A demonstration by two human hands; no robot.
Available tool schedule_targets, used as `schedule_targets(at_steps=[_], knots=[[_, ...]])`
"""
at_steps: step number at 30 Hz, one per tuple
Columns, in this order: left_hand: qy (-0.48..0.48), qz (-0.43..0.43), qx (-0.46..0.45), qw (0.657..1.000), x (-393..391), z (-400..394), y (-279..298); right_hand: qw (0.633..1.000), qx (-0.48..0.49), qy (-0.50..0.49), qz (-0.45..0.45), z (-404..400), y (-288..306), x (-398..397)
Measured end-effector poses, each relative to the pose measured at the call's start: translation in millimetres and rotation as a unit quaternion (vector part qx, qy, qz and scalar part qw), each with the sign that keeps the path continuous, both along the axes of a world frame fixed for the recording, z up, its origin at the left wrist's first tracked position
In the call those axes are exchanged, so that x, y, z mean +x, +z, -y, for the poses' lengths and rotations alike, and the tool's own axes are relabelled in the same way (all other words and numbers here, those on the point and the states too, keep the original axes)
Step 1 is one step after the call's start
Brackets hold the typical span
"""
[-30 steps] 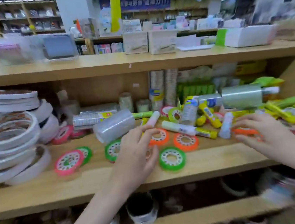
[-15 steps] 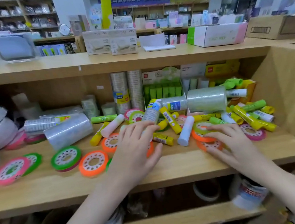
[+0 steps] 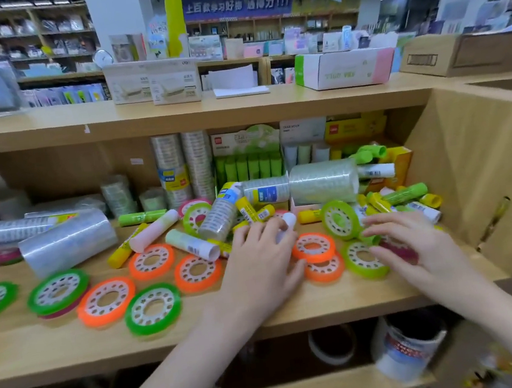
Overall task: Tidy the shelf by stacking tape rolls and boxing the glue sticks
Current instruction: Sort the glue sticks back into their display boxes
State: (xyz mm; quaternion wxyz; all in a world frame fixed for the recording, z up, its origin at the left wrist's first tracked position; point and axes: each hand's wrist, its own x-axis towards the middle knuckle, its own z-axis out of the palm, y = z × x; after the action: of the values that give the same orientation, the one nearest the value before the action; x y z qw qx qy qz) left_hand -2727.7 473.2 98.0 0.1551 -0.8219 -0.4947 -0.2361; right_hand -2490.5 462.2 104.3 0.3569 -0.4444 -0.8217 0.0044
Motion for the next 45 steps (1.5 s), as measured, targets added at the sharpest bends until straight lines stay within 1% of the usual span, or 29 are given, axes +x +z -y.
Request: schedule_targets(at_steps=[2, 4, 6, 7, 9, 11, 12, 16, 20, 21, 23, 25, 26, 28, 29, 30, 33, 34, 38, 41, 43, 45], knots=[[0.010, 0.001, 0.003, 1.000, 2, -6, 1, 0.998, -0.032, 0.048, -0.011, 3, -2, -1], [0.012, -0.007, -0.001, 1.000, 3, -11, 3, 0.997, -0.046, 0.052, -0.040, 2, 0, 0], [-0.001, -0.020, -0.011, 1.000, 2, -15, 2, 0.998, -0.016, -0.019, -0.055, -2, 5, 4], [-0.007, -0.020, -0.018, 1.000, 1, -15, 2, 0.997, -0.012, -0.061, -0.044, -5, 8, 4], [-0.014, -0.005, -0.029, 0.999, 0, -15, 2, 0.992, -0.048, -0.117, 0.003, -11, 10, -3], [-0.019, 0.025, -0.029, 0.999, -1, -16, 2, 0.985, -0.076, -0.145, 0.048, -17, 5, -14], [-0.019, 0.038, -0.021, 0.999, -2, -17, 4, 0.984, -0.080, -0.153, 0.053, -19, 3, -19], [-0.052, 0.102, 0.007, 0.993, -10, -24, 13, 0.983, -0.096, -0.158, 0.008, -21, 4, -19], [-0.086, 0.222, 0.003, 0.971, -12, -24, 25, 0.987, -0.070, -0.145, 0.007, -17, 9, -14], [-0.094, 0.247, 0.005, 0.964, -12, -24, 28, 0.988, -0.053, -0.142, -0.016, -16, 12, -11], [-0.107, 0.274, 0.010, 0.956, -12, -26, 36, 0.985, -0.027, -0.134, -0.109, -15, 23, -2], [-0.112, 0.285, 0.013, 0.952, -12, -29, 42, 0.969, -0.009, -0.122, -0.216, -19, 39, 6], [-0.111, 0.290, 0.014, 0.951, -11, -31, 44, 0.960, 0.007, -0.120, -0.254, -24, 47, 8], [-0.106, 0.298, 0.012, 0.949, -7, -37, 49, 0.946, 0.040, -0.123, -0.299, -42, 62, 7], [-0.104, 0.302, 0.009, 0.948, -5, -40, 50, 0.944, 0.048, -0.129, -0.301, -54, 68, 4], [-0.102, 0.305, 0.003, 0.947, -3, -43, 52, 0.949, 0.046, -0.138, -0.280, -67, 73, 1], [-0.105, 0.311, -0.013, 0.945, -2, -50, 53, 0.975, 0.025, -0.180, -0.128, -97, 69, -4], [-0.106, 0.311, -0.015, 0.944, -3, -51, 54, 0.976, 0.031, -0.184, -0.109, -101, 65, -4], [-0.110, 0.325, -0.005, 0.939, -1, -64, 65, 0.971, 0.080, -0.161, -0.157, -96, 56, 0], [-0.100, 0.343, 0.017, 0.934, 17, -79, 71, 0.970, 0.086, -0.150, -0.171, -90, 52, 1], [-0.067, 0.338, 0.006, 0.939, 29, -92, 68, 0.977, 0.063, -0.119, -0.167, -86, 49, 0], [-0.023, 0.301, -0.047, 0.952, 38, -105, 62, 0.989, -0.005, -0.062, -0.135, -83, 43, -1]])
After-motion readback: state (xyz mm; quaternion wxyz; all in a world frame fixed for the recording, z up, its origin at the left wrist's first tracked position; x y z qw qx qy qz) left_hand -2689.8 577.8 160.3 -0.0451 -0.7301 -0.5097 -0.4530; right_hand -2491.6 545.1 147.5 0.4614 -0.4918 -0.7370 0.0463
